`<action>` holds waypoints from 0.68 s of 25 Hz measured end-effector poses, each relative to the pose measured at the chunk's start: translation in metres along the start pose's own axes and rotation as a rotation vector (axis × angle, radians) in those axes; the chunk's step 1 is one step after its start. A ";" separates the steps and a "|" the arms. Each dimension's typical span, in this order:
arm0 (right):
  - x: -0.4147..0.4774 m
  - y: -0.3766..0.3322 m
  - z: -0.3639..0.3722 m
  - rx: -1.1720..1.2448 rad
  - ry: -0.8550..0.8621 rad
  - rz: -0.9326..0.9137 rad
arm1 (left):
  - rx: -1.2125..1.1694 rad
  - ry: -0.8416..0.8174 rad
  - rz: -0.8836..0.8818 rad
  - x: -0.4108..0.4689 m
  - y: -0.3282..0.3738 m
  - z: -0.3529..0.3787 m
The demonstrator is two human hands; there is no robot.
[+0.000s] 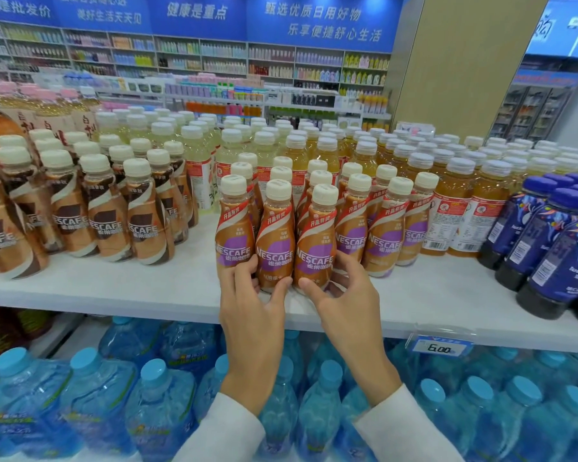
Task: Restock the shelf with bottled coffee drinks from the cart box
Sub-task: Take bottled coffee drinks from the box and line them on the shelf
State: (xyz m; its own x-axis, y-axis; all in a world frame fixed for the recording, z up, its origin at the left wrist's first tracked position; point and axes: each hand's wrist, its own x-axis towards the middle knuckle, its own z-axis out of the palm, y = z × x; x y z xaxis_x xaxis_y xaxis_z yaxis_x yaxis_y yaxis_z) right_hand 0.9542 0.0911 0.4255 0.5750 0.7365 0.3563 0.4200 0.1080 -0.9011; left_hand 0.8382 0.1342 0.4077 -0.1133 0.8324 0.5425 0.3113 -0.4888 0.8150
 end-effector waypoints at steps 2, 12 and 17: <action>0.000 0.001 0.000 -0.016 0.004 -0.004 | 0.003 -0.001 0.011 0.000 0.001 0.000; 0.033 -0.013 -0.096 0.017 0.217 0.095 | -0.002 0.005 0.015 -0.001 0.001 -0.002; 0.093 0.003 -0.128 -0.091 0.154 0.211 | -0.017 0.002 0.000 -0.001 0.002 -0.002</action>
State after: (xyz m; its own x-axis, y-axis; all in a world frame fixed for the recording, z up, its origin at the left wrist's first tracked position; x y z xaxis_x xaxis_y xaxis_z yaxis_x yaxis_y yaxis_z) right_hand 1.0991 0.0746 0.4874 0.7536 0.6252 0.2030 0.3370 -0.1022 -0.9360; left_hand 0.8373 0.1318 0.4090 -0.1150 0.8321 0.5425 0.2952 -0.4928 0.8185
